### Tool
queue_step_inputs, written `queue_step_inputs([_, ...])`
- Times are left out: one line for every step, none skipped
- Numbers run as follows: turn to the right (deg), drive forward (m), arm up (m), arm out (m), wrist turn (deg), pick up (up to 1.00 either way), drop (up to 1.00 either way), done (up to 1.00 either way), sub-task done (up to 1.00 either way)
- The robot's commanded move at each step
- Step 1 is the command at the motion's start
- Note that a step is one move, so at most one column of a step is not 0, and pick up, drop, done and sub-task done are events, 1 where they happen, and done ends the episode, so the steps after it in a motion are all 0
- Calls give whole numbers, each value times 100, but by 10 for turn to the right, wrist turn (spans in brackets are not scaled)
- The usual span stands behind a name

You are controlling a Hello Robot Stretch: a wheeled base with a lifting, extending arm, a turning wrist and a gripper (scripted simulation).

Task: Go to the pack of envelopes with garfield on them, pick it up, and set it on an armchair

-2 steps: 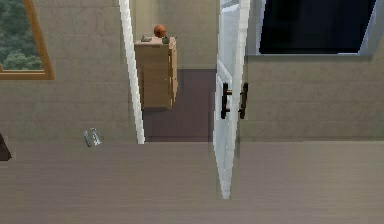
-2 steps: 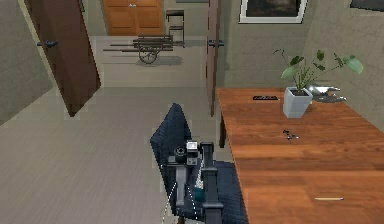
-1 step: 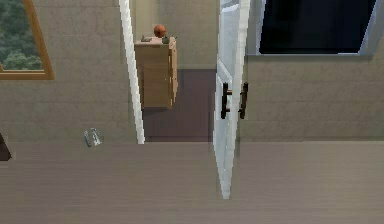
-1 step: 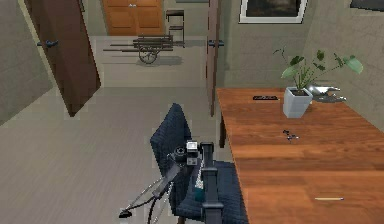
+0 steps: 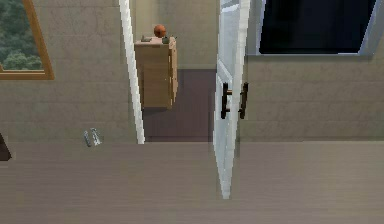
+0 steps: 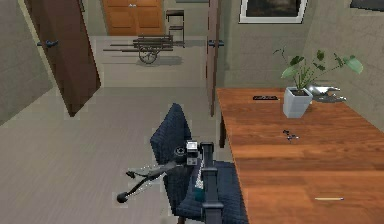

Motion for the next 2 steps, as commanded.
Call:
queue_step_inputs([0, 0, 0, 0, 450, 0, 0, 0, 0])
queue_step_inputs([0, 0, 0, 0, 450, 0, 0, 0, 0])
